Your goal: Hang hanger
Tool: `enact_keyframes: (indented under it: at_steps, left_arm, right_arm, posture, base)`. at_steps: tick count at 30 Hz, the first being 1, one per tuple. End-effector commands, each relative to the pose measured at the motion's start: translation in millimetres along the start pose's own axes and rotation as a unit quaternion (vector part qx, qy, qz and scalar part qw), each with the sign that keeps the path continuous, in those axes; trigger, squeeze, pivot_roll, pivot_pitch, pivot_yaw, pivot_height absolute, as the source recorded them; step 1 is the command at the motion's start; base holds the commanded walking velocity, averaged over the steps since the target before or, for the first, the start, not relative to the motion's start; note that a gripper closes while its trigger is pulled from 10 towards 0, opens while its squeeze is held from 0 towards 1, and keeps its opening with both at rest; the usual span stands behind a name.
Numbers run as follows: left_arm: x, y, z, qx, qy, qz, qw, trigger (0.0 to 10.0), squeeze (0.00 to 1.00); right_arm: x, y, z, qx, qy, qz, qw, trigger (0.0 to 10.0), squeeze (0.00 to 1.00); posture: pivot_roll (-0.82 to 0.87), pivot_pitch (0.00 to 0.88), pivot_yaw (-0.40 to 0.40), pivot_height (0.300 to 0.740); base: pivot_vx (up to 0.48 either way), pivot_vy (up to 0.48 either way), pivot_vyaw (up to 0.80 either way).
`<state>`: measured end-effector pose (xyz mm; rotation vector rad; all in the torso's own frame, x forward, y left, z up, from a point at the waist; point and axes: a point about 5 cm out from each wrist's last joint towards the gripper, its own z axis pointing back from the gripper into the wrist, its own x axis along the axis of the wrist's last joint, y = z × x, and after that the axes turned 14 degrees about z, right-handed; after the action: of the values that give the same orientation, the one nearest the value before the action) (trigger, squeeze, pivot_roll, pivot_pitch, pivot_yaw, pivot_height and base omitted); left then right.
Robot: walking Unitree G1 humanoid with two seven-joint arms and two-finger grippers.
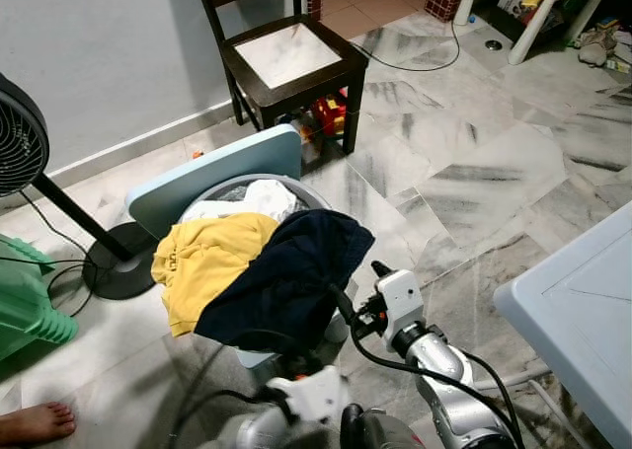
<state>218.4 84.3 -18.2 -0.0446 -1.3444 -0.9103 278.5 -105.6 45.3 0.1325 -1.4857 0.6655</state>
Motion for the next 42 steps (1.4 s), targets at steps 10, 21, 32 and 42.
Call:
enact_keyframes:
  at_steps: [10, 21, 32, 42]
  left_arm:
    - [19, -15.7, -1.2, 0.088, -0.061, -0.030, 0.994, 10.0, 0.00]
    - [44, -24.6, -9.8, 0.132, -0.107, -0.024, 0.985, 10.0, 0.00]
    - [43, -51.7, 4.7, 0.147, -0.093, 0.022, 0.985, 10.0, 0.00]
    - [43, -48.1, 8.4, 0.196, -0.087, 0.062, 0.975, 10.0, 0.00]
  right_arm:
    - [-6, 5.3, 0.6, 0.004, 0.015, -0.006, 1.000, 10.0, 0.00]
    - [-8, 6.5, -0.6, 0.009, 0.018, -0.004, 1.000, 10.0, 0.00]
    - [-8, 10.4, -3.4, 0.031, 0.020, 0.001, 0.999, 10.0, 0.00]
    - [-1, 20.9, -22.1, 0.074, 0.022, 0.013, 0.997, 10.0, 0.00]
  posture:
    - [0.12, 0.261, -0.007, 0.740]
    - [0.14, 0.266, -0.009, 0.740]
    - [0.16, 0.280, -0.040, 0.740]
    - [0.24, 0.329, -0.076, 0.740]
  base:
    - [0.000, 0.000, 0.00]
    - [0.000, 0.000, 0.00]
    - [0.000, 0.000, 0.00]
    - [0.000, 0.000, 0.00]
